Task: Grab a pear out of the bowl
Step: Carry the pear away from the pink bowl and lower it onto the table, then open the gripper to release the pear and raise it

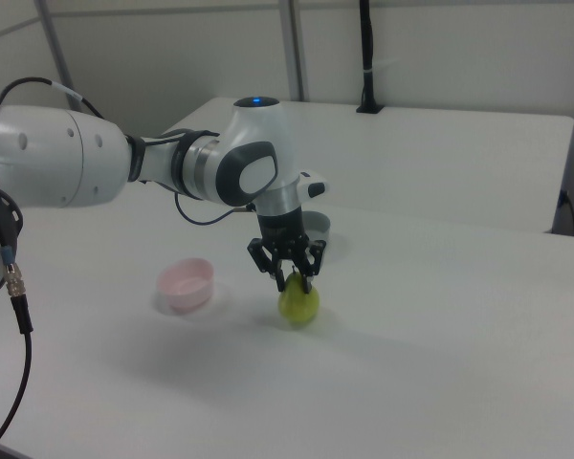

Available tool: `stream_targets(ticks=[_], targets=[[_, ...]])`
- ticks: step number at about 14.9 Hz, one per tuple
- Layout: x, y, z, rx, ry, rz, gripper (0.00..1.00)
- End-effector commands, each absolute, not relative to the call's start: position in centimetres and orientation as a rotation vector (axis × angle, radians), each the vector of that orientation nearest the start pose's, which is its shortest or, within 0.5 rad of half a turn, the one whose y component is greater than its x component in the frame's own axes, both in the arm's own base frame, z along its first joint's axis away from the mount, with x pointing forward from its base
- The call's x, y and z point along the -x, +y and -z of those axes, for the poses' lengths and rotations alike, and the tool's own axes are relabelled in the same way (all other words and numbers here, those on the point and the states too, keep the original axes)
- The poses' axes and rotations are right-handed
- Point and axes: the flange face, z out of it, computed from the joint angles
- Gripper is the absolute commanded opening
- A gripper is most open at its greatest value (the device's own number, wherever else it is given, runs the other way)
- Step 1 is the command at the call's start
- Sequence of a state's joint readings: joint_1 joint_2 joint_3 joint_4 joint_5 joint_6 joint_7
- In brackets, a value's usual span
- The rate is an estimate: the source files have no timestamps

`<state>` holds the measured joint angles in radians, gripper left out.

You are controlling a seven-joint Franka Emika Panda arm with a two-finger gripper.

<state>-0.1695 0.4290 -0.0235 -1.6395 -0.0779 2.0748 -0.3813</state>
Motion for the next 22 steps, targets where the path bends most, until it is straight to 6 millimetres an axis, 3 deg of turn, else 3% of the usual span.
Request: stream_targets(ticks=[1, 3, 5, 9, 14, 17, 22], targets=[[-66.2, -13.0, -36.5, 3.206, -0.407, -0.005, 0.5], [-66.1, -13.0, -36.6, 3.206, -0.407, -0.005, 0.65], [-66.1, -12.9, -37.1, 3.209, -0.391, -0.005, 1.0], [-65.5, -12.0, -41.2, 3.215, -0.392, 0.045, 1.0], [-64.7, -5.0, -45.4, 3.214, -0.345, 0.036, 1.0], [-63.3, 0.0, -49.0, 3.218, -0.294, 0.05, 1.0], [-59.8, 3.8, -55.0, 3.214, -0.22, 0.054, 1.0]])
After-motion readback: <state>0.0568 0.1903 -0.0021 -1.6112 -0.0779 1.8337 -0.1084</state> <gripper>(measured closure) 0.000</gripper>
